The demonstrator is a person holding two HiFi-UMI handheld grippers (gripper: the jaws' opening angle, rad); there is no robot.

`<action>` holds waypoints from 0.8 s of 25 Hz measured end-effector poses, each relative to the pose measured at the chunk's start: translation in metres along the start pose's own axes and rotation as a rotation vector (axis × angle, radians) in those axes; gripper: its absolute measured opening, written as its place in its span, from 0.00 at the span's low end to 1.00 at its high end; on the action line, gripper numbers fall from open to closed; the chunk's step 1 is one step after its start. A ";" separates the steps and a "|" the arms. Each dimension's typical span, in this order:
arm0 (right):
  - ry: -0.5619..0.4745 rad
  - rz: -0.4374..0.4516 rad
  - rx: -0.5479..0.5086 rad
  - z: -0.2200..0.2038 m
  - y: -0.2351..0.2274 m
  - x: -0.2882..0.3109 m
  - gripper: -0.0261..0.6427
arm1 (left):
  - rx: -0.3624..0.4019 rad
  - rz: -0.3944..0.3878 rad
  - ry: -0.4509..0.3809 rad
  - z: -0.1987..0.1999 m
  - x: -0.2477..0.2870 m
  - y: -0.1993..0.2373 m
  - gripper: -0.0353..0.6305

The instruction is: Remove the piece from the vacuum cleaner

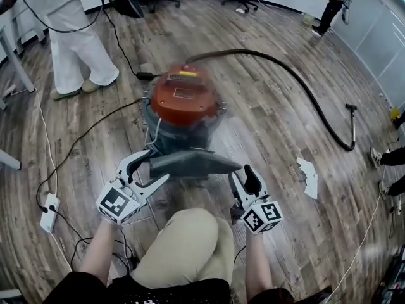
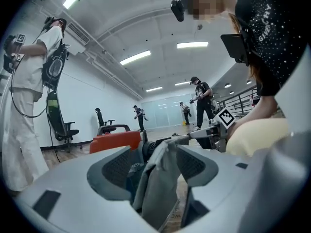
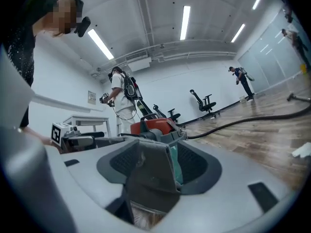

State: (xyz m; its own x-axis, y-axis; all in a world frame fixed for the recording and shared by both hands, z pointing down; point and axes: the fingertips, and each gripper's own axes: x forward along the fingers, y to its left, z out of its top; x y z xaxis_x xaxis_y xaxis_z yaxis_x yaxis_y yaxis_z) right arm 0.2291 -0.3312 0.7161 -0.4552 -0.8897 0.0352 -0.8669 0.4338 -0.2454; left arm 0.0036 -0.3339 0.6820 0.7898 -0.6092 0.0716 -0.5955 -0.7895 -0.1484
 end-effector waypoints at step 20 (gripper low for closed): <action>0.056 0.193 -0.139 -0.015 0.039 0.002 0.10 | -0.024 -0.005 -0.002 -0.006 0.012 -0.033 0.13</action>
State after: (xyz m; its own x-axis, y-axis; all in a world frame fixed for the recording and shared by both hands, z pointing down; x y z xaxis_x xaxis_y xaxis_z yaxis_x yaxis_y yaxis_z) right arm 0.1916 -0.3138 0.7207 -0.6227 -0.7805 0.0554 -0.7804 0.6142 -0.1174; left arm 0.0322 -0.3156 0.6939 0.7930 -0.6051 0.0707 -0.5949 -0.7941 -0.1244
